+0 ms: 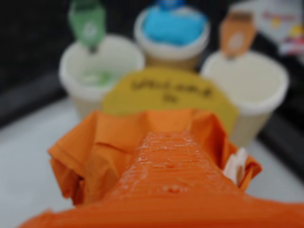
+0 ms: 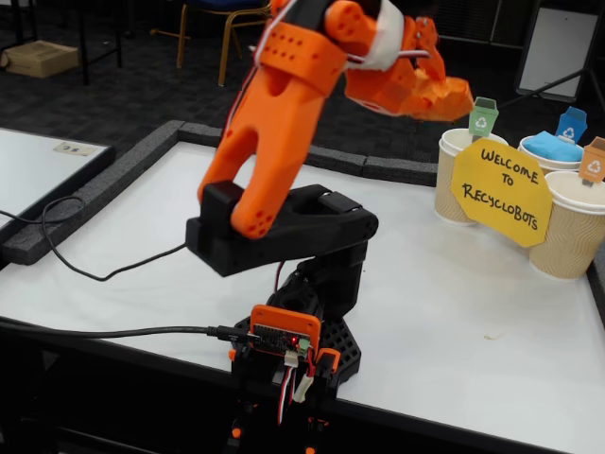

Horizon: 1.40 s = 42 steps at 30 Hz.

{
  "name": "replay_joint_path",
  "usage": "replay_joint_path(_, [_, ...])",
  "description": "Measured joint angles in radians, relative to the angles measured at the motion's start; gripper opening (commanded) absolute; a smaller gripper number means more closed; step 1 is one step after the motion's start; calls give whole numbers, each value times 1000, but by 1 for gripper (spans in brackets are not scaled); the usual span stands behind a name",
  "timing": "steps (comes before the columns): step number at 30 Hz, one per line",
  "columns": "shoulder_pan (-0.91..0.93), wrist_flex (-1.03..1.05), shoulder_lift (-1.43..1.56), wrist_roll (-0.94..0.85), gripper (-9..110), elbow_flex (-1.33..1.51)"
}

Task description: Sort rubbish by color.

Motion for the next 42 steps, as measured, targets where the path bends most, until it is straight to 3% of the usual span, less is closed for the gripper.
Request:
replay_joint_path(10, [5,46,5,0,0,-126])
replay_joint_path(42, [14,-20,5,0,0,-83])
